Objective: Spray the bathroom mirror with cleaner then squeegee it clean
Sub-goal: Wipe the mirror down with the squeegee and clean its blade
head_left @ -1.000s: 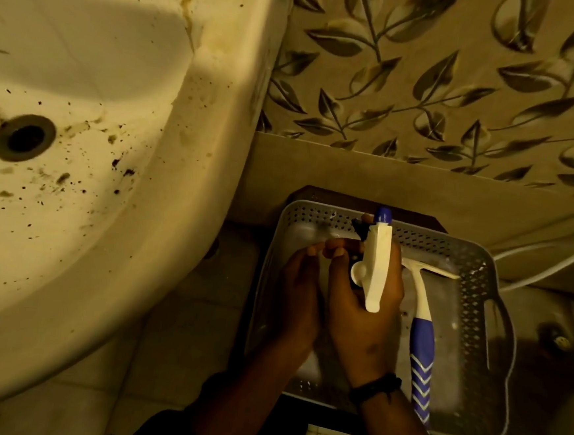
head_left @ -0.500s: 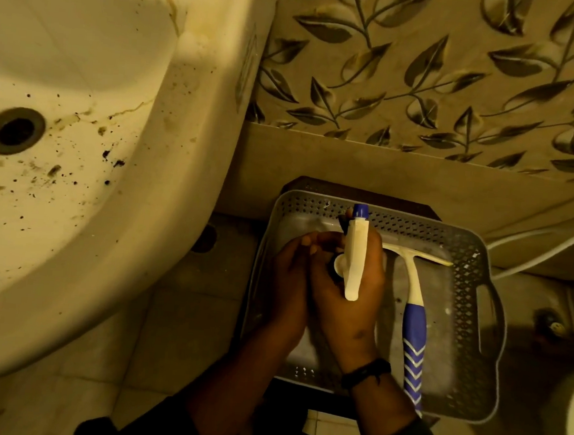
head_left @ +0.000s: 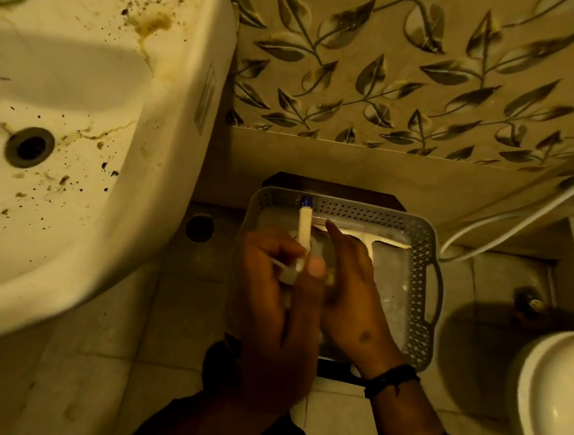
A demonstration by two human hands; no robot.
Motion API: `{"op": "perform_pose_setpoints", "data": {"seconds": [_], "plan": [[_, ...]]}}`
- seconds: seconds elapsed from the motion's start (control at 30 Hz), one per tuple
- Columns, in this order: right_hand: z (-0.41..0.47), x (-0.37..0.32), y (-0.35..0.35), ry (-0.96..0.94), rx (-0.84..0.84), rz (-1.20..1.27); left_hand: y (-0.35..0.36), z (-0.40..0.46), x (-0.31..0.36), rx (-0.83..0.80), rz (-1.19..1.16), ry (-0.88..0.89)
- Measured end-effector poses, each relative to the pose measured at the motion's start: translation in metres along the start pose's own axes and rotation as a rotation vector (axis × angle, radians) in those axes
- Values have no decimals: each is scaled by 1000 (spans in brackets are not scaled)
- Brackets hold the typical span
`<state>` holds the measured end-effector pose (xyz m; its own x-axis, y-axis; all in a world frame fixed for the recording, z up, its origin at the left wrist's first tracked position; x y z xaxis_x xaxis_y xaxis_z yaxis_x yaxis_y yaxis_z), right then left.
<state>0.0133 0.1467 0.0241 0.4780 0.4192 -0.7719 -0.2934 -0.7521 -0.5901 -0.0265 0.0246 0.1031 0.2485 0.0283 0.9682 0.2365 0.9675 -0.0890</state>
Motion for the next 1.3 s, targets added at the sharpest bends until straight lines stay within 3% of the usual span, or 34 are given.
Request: {"op": "perform_pose_setpoints", "data": {"seconds": [0.07,0.13,0.23,0.33,0.53,0.73,0.93,1.3], "plan": [[-6,9,-23,10,76,46,26,-22,7,-182,-57,-34],[-9,25,-45,51,197,113,48,-44,-11,-261,-71,-237],[-8,60,-67,181,362,119,71,-70,-55,-199,-44,-583],[-1,95,-62,312,387,243,89,-76,-102,-134,67,-809],[15,137,-26,498,415,302,118,-72,-174,-166,100,-1124],[20,138,-8,520,398,263,123,-57,-185,-153,9,-1095],[21,115,-28,443,509,257,125,-48,-159,-125,-54,-1068],[-15,-16,-139,222,652,350,130,4,0,-194,-223,-872]]}}
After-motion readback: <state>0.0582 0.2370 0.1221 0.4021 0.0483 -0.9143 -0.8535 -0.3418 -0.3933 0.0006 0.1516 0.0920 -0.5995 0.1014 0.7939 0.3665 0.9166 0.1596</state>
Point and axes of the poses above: each hand's wrist, its own z-axis towards the middle knuckle, its own y-axis out of the palm, x = y × z, the point moved 8 cm from there along z, towards the middle knuckle, and after that the axes turned 5 degrees about y, right-handed, at the moved point
